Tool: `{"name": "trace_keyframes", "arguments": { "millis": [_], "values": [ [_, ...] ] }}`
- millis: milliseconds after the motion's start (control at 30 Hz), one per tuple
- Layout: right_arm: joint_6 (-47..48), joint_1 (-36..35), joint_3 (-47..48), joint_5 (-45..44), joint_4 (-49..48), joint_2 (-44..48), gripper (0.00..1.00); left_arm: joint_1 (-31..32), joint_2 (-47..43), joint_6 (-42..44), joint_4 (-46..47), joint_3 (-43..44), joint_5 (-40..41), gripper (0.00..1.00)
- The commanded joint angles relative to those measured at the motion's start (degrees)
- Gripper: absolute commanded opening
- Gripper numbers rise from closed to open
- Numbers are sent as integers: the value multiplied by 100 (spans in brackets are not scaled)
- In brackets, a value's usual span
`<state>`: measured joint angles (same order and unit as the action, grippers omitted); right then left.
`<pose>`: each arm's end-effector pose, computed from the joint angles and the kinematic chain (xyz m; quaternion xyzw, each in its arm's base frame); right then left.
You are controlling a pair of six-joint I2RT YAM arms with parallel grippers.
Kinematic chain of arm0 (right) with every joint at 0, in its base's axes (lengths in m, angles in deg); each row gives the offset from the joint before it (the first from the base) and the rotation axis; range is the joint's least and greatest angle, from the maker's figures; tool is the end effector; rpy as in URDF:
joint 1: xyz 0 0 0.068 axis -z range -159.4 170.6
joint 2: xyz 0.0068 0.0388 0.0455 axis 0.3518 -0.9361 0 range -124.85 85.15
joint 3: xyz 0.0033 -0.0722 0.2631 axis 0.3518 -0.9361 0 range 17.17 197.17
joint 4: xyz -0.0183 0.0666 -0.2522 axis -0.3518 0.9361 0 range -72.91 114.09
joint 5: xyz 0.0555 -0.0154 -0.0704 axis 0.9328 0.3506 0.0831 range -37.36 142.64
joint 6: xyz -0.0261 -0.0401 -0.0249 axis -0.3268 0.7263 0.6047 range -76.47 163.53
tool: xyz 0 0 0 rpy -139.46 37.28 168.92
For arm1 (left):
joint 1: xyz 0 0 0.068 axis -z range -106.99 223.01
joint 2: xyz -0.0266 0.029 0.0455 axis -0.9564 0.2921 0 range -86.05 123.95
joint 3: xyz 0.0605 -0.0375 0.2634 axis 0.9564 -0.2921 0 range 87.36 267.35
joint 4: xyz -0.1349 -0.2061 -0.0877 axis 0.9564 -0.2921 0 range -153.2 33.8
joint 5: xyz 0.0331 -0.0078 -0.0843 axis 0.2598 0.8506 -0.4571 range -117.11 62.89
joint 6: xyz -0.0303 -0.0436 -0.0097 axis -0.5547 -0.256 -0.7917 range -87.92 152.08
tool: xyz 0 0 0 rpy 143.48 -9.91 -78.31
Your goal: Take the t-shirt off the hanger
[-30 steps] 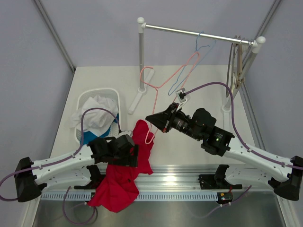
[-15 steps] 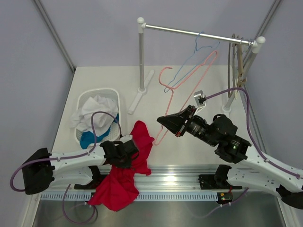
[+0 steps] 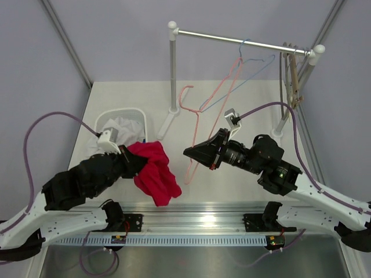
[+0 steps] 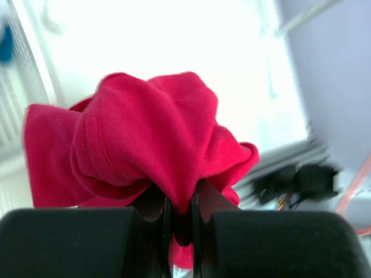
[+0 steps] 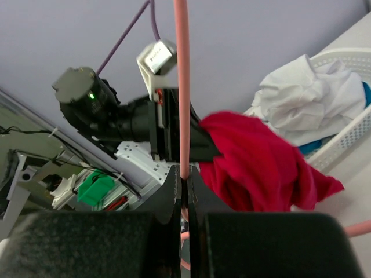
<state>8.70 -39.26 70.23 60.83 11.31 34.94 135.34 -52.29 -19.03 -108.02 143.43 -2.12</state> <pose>0.0965 0.1763 0.4049 -0.1938 0.6231 0.5877 0.4783 0.0583 -0.0788 0.3564 -0.0260 0.8500 -0.3085 0.4262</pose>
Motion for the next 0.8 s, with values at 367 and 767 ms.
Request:
{"name": "trace_keyframes", "arguments": {
  "millis": [367,767],
  "values": [
    [-77,18,987,684,-389,-488,0,-1,465,3174,1574,2568,3370,0],
    [-972,18,2235,896,-1442,-2061,0,-3082,904,3551,3513,1187,1287,0]
  ]
}}
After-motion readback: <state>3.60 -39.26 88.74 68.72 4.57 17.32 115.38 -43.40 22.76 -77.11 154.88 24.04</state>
